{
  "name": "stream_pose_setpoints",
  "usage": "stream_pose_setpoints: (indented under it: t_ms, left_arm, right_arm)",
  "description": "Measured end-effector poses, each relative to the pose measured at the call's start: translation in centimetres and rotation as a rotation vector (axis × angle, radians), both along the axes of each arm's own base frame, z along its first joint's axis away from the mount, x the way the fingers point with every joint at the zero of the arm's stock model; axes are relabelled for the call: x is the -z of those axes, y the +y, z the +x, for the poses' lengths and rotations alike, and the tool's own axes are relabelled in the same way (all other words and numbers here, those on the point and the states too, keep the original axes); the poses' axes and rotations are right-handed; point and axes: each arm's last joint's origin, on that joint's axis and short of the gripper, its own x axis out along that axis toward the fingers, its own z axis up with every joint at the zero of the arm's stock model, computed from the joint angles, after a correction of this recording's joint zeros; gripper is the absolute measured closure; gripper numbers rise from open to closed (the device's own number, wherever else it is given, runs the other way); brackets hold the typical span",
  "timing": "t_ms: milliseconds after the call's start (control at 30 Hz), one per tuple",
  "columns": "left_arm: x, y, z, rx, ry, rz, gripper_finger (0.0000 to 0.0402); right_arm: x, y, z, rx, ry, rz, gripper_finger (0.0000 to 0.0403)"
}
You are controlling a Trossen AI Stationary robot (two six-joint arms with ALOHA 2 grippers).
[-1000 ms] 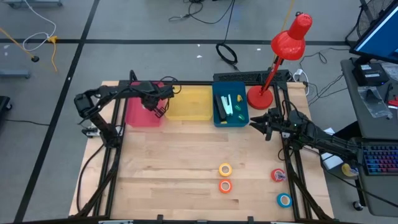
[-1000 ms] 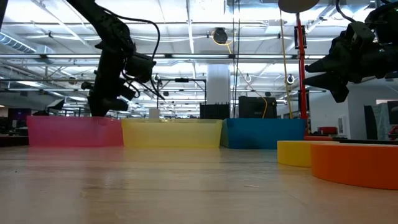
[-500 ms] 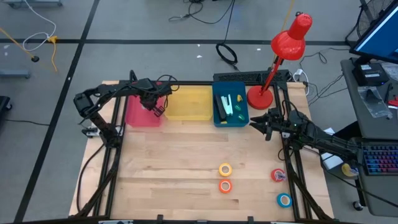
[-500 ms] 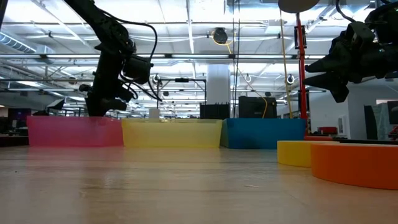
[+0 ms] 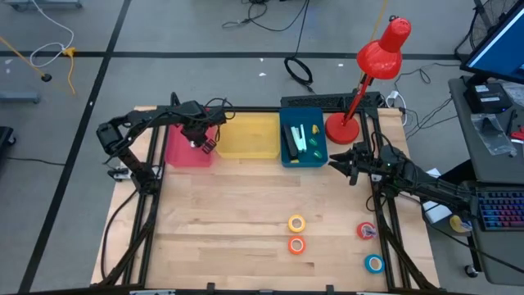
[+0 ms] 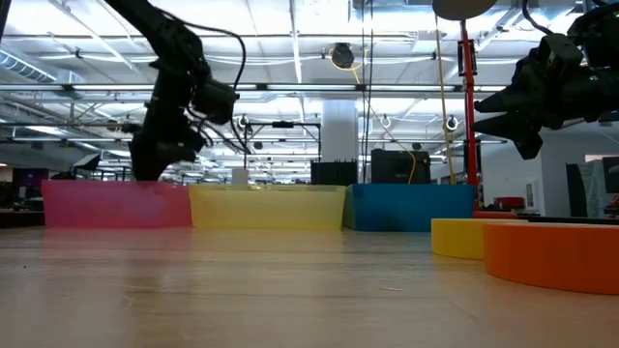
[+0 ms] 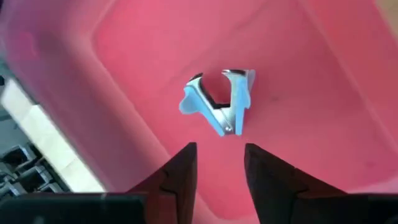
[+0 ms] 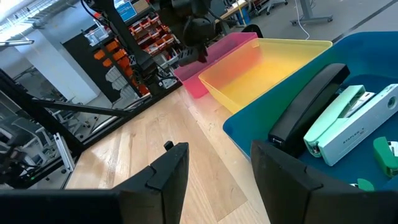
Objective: Pick and place Stapler, Stapler remover, tape
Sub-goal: Put the purple stapler remover into the red bin
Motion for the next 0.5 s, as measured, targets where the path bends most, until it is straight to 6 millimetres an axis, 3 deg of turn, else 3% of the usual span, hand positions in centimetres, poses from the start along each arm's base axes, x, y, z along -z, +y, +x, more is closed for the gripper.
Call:
stream_pose_setpoints:
  t_ms: [100,200,333,500]
  left_arm:
    - [-2.5,-0.9,0.9,0.038,-0.071,0.047,0.0260]
    - [-5.8,-3.2,2.5,0.131,-0.269,0.067,0.0259]
    - [-10.0,-8.1,5.4,0.353,-0.635,0.078,0.0259]
    - [-12.8,-14.6,8.5,0.577,-0.994,0.115,0.0259]
  right_arm:
    - [0.0,0.0,0.0,0.000,0.000,0.000,0.0238]
    - [0.0,0.0,0.0,0.000,0.000,0.000,0.0237]
    - [0.0,0.0,0.0,0.000,0.001,-0.002,0.0237]
    - [0.0,0.0,0.0,0.002,-0.003,0.013,0.0238]
